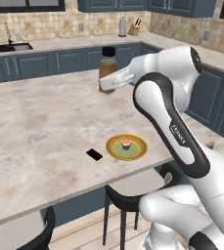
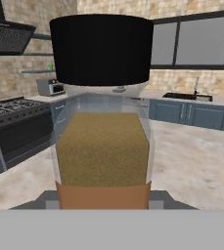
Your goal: Take the cinnamon bottle from the cabinet and place it on the dining table, next to the plate with the cupcake. Then take the chocolate from the dining counter and place it on the cupcake plate.
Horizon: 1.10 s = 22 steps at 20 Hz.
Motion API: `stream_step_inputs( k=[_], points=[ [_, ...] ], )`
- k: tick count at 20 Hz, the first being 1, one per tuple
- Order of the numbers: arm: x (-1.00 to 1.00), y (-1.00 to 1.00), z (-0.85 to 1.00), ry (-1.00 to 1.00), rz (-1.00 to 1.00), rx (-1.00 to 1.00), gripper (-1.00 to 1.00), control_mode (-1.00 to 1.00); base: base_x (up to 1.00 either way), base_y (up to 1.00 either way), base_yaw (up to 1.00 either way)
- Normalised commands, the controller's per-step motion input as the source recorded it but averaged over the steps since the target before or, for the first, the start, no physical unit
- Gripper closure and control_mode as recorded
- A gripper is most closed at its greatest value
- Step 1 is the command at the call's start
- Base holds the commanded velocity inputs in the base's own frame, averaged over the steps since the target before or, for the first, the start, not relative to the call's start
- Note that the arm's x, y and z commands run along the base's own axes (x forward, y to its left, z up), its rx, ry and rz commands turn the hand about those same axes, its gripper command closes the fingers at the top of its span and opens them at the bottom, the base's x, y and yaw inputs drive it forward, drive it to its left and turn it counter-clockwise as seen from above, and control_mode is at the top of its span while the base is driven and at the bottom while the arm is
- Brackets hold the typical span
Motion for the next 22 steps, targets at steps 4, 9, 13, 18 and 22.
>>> stream_step_inputs(
  k=[4,9,13,18,22],
  points=[
    [0.0,0.0,0.0,0.0,0.0,0.0,1.0,1.0,0.0,0.0,0.0],
    [0.01,-0.28,-0.14,0.08,0.0,0.04,1.0,-1.0,0.0,-0.05,0.0],
    [0.01,-0.62,-0.27,0.07,0.07,0.13,1.0,-1.0,0.0,0.0,0.0],
    [0.09,-0.62,-0.33,0.1,0.18,0.1,1.0,-1.0,0.0,0.0,0.0],
    [0.13,-0.58,-0.33,0.01,0.3,0.01,1.0,-1.0,0.0,0.0,0.0]
  ],
)
